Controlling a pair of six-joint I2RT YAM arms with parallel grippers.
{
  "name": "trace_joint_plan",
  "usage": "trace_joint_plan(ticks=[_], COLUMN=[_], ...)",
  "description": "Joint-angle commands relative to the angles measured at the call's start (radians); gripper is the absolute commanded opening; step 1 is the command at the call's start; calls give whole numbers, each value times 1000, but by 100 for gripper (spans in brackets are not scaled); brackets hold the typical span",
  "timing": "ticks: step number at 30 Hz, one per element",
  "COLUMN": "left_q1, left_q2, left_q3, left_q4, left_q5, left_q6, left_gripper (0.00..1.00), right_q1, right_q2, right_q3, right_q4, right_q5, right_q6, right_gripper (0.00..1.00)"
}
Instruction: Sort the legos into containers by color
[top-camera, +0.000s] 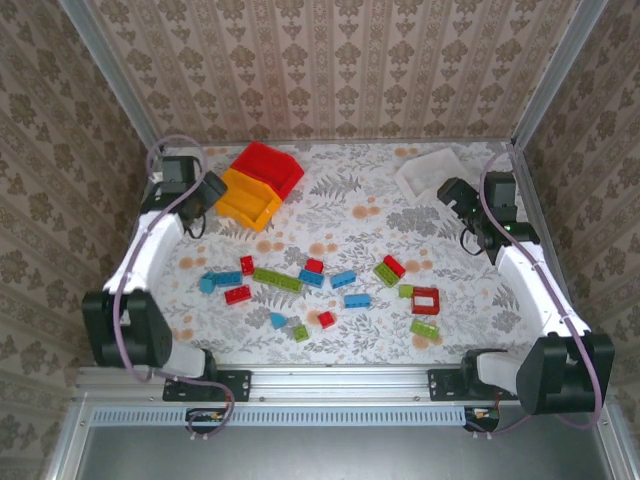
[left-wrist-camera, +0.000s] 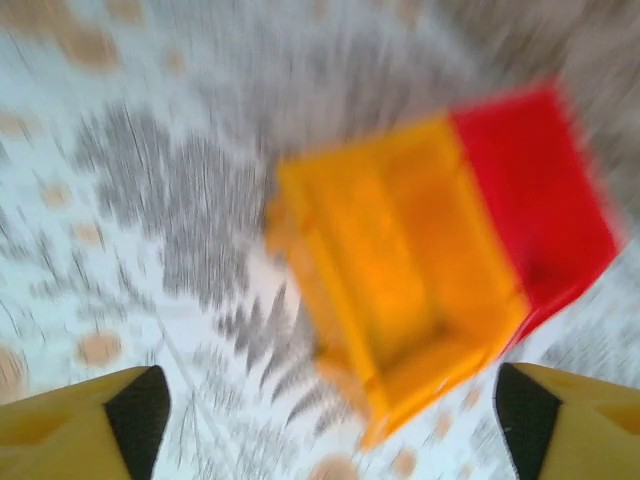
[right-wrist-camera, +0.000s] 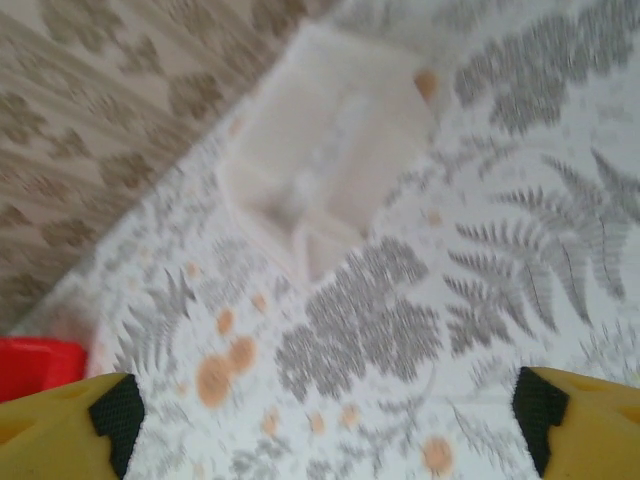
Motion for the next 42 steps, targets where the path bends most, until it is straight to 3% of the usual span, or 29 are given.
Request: trace_joint_plan(ticks=[1,11,15,23,32,35,42], left_q1=[-16,-32,-34,-52,-76,-81,-110], left_q2=[95,383,457,486,497,500,548], left_q3=[76,303,356,342,387,405,494], left_q4=[-200,-222,-236,-252,-277,-282,-323], left_q5=[136,120,124,96,62,60,103], left_q6=[-90,-74,-57,-29,116,173,343], left_gripper=[83,77,59,38,5,0,0], right_q1=[5,10,1,-55,-87,-88,-84], right_q2=[-3,140,180,388,660,766,966], right_q3=[55,180,204,333,551,653,855], right_q4=[-137,-198,-197,-186,-184,-230,-391], right_q5=[-55,-148,-145,-118,-121,-134,-130], right_q6=[33,-16,-15,0,54,56,23], right_gripper=[91,90,88,87,85,79,60])
